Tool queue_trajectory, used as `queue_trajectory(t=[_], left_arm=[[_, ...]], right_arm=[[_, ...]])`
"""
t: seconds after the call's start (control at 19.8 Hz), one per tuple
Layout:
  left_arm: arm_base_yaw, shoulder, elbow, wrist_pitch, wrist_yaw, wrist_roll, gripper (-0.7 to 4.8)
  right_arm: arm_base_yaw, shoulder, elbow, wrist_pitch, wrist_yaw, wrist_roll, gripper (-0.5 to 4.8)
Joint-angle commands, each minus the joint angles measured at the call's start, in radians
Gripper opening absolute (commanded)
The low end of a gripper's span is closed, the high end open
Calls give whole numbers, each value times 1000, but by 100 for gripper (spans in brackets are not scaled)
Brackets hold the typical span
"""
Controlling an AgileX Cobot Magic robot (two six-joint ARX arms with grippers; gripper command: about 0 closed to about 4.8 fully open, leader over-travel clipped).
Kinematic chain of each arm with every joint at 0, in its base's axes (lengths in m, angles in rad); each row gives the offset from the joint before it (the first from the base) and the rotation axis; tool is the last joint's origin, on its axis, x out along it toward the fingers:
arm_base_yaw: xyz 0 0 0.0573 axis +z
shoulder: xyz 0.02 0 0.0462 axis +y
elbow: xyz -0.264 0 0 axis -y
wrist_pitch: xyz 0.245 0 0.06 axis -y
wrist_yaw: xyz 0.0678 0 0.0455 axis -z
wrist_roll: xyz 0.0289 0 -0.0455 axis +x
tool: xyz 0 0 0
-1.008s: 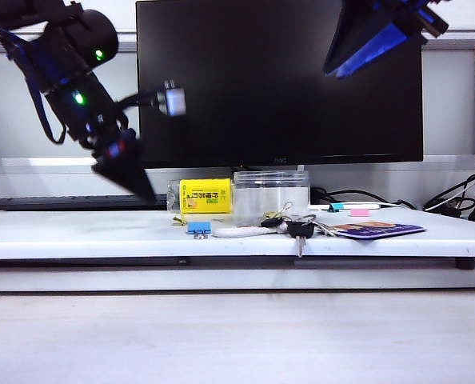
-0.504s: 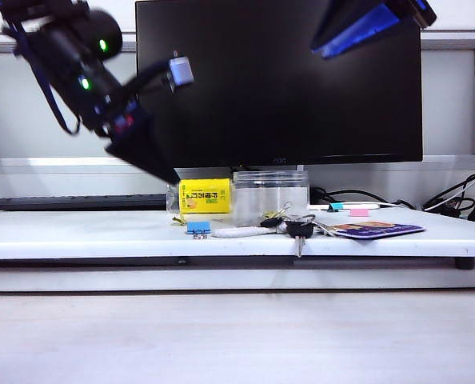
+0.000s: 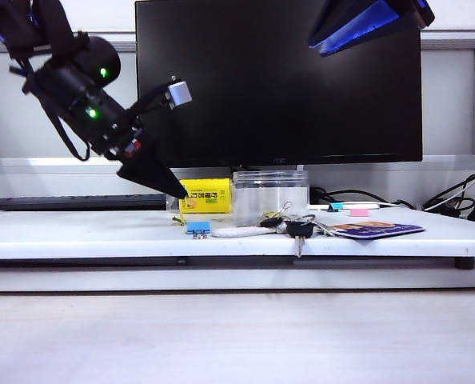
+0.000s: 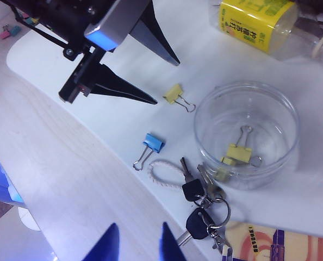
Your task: Pick up the clips with the largest number of clips of the same color on the table and place them in a round transparent plastic box.
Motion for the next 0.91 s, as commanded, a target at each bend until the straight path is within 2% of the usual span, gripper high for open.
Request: queue_trajectory(t=[0.05,0.25,0.4,0.55,0.91], left_arm=[[0,25,20,2,22,-4,334],[38,37,20,4,62,-9,331],[75,37,19,3,149,-31,330],[87,51,19,2,191,-36,307],[84,112,19,21,191,-39,308]], right_arm=[[2,-5,4,6,-6,-6,103],[2,-5,4,7,-5,-14,103],[2,-5,4,8,-5,-26,103],[2,-5,4,18,-5,-26,103],[2,-5,4,27,-5,-26,103]])
